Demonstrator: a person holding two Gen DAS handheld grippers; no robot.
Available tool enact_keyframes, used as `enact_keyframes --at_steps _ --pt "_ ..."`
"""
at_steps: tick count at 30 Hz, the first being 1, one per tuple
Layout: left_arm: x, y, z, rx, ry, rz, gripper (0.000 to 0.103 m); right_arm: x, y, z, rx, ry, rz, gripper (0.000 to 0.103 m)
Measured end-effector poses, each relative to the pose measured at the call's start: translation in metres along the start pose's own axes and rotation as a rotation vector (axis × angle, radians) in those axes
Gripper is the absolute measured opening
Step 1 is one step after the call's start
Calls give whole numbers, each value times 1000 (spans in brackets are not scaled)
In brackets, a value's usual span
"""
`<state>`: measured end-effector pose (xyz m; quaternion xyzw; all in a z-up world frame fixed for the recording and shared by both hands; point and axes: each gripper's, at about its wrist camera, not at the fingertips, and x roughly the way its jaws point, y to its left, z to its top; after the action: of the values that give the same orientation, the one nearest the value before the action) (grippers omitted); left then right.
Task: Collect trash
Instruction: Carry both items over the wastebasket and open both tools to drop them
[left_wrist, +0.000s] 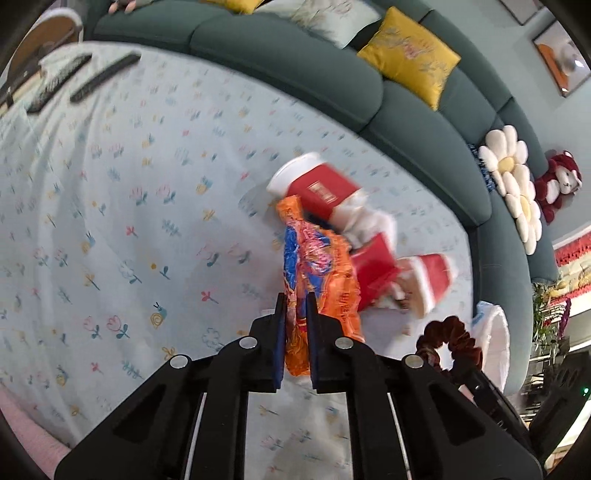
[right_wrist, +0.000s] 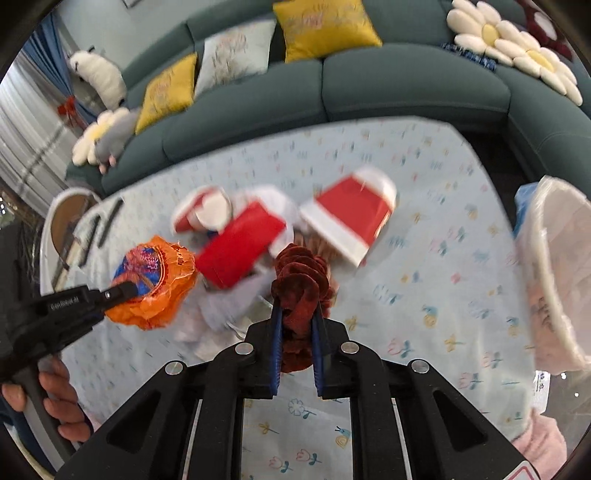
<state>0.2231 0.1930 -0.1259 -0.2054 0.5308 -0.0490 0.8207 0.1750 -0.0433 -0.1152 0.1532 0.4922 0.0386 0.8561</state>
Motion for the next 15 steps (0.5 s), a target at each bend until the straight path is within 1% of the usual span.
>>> enact_keyframes --at_steps 3,6,9,14,15 --pt "-24 -19 0 29 -43 -20 9 -29 -4 7 8 -61 14 13" --pt "-50 -46 -1 69 -82 -54 9 -60 -11 13 15 -122 23 13" --pt "-67 -70 -4 108 -109 -80 9 -88 -18 21 22 -177 30 13" --pt "-93 -125 -13 194 -145 -129 9 -132 -35 31 30 -259 25 13" --pt "-96 -131 -17 206 -149 -134 9 -140 -39 32 33 -274 23 13"
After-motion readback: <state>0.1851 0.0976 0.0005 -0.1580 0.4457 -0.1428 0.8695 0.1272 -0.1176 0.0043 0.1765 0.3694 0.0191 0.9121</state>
